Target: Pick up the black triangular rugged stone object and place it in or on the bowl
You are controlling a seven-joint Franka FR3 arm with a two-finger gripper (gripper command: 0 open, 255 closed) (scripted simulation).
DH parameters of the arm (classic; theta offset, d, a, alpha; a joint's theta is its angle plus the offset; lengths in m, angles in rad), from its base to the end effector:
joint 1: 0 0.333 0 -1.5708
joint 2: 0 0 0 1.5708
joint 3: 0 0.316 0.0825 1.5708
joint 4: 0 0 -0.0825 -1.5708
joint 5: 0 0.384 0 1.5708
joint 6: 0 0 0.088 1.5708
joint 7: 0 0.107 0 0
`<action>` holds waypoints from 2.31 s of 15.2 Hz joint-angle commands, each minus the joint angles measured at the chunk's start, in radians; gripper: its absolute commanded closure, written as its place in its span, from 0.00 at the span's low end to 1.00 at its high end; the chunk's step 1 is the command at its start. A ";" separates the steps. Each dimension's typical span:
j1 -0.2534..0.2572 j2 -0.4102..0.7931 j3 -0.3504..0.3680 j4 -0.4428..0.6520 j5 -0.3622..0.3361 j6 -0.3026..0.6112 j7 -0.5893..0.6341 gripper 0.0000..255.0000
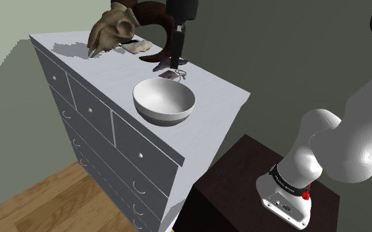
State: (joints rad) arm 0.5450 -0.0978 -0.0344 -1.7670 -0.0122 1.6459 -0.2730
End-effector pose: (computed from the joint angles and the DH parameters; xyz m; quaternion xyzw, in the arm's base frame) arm 0.4608 0.2558 0.5909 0.9239 0.3824 -0.0111 0.0057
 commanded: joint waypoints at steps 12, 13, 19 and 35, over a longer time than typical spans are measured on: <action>0.040 -0.009 0.049 -0.128 0.007 0.118 0.091 1.00; 0.040 -0.009 0.049 -0.141 0.007 0.132 0.091 1.00; 0.040 -0.006 0.049 -0.197 0.006 0.190 0.091 1.00; 0.040 -0.004 0.050 -0.067 0.007 0.063 0.091 0.00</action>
State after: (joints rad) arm 0.5871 -0.0955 0.0175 -1.8642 -0.0053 1.7459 -0.1777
